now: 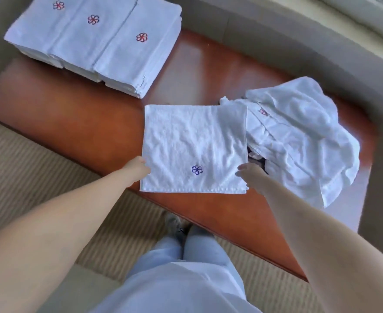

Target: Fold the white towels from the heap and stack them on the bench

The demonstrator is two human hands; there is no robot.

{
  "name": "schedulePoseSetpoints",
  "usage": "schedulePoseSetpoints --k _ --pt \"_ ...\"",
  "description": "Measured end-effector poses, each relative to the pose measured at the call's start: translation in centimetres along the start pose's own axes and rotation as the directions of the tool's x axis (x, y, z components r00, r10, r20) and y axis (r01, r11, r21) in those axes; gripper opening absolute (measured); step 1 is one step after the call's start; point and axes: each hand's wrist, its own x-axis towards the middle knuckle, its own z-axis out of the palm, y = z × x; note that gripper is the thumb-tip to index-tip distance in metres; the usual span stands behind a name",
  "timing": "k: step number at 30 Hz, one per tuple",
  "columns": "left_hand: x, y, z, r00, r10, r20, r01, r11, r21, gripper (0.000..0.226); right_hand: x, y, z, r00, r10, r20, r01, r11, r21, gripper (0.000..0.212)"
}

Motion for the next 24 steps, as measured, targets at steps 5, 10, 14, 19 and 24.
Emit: schedulePoseSetpoints --k 5,10,14,19,24 --pt "1.0 -2.1 2.3 0.996 -0.078 -0.035 0.082 0.985 0.151 0.039 1.5 3.8 2.4 0.982 0.152 -0.111 -0.144 0.987 0.078 0.057" --pt "2.0 -3.9 4.0 0.986 -0.164 -0.035 0.168 0.963 0.212 0.02 3.4 6.3 3.8 0.966 0.207 -0.154 -0.191 0.975 0.109 0.045" --pt "2.7 -4.8 4.7 0.984 -0.171 -0.043 0.176 0.967 0.183 0.024 4.2 6.9 4.2 0.958 0.234 -0.163 -0.205 0.963 0.176 0.04" --pt "3.0 -5.1 4.9 0.984 -0.178 -0.026 0.18 0.976 0.12 0.025 4.8 6.9 4.3 0.95 0.261 -0.174 -0.228 0.955 0.188 0.045" --pt "2.8 -5.4 4.5 0.986 -0.165 -0.004 0.165 0.983 0.082 0.021 4.5 7.2 4.2 0.951 0.177 -0.255 -0.144 0.979 0.141 0.014"
